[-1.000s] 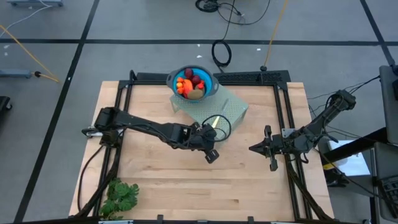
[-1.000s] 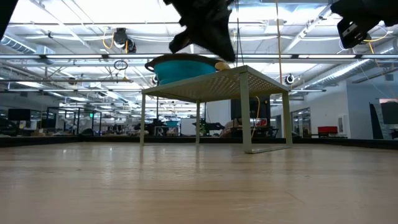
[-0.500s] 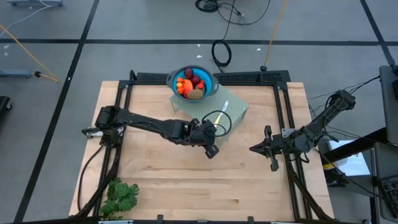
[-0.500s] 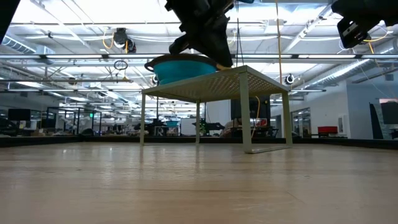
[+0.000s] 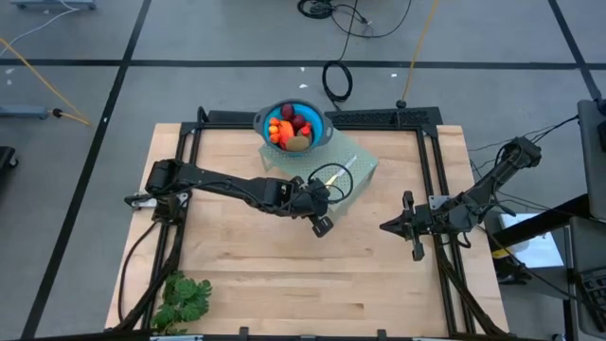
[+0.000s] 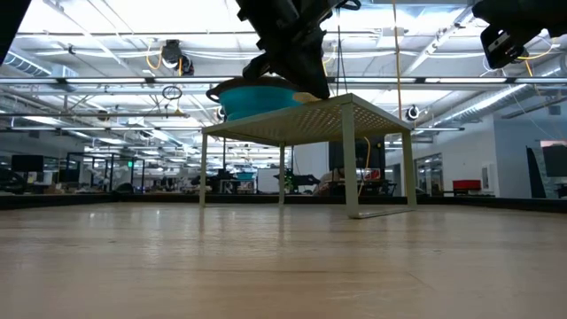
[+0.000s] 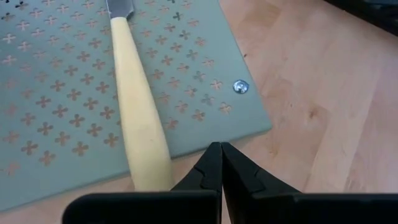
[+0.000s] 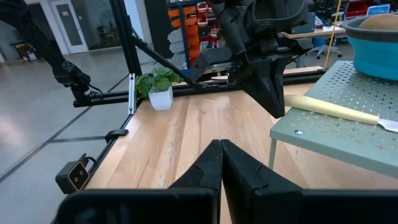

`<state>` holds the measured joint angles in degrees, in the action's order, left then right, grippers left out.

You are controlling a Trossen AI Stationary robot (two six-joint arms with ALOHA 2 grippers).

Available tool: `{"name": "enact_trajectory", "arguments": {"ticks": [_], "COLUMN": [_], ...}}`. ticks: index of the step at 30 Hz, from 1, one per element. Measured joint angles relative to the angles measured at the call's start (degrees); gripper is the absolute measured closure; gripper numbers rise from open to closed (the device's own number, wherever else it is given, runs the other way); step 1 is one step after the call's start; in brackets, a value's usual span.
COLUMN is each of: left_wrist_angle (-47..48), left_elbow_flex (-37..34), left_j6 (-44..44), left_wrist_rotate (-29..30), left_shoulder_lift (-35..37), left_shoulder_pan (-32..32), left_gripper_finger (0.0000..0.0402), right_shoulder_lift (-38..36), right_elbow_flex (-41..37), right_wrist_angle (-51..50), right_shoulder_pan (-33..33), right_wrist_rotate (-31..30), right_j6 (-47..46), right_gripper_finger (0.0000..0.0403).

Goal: Pick & Place Fruit
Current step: Put the knife on the shelf, then adjust the blue strainer bowl on the shelf

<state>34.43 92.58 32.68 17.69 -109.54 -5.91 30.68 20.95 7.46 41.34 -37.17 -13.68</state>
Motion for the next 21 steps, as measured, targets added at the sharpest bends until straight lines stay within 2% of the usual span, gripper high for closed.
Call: {"name": "enact_trajectory", "arguments": {"ticks": [14,21], "left_wrist_angle": [-0.64,2.89], "left_elbow_flex": [0.00,0.00], "left_j6": [-0.52,2.79], "left_wrist_rotate": [-1.93,-2.54], "left_shoulder_lift": [0.28,6.09], "left_shoulder_pan": [0.24,-1.71], "left_gripper_finger": [0.0402,0.0402], "right_shoulder_lift": [0.00,0.02], "right_elbow_flex": [0.00,0.00], "right_wrist_angle": [0.02,0.05], "right_shoulder_pan": [0.00,0.00], "right_wrist_rotate": [-0.11,-0.13], "right_j6": [0.01,0.01], "right_gripper_finger": [0.0403,0.0403]}}
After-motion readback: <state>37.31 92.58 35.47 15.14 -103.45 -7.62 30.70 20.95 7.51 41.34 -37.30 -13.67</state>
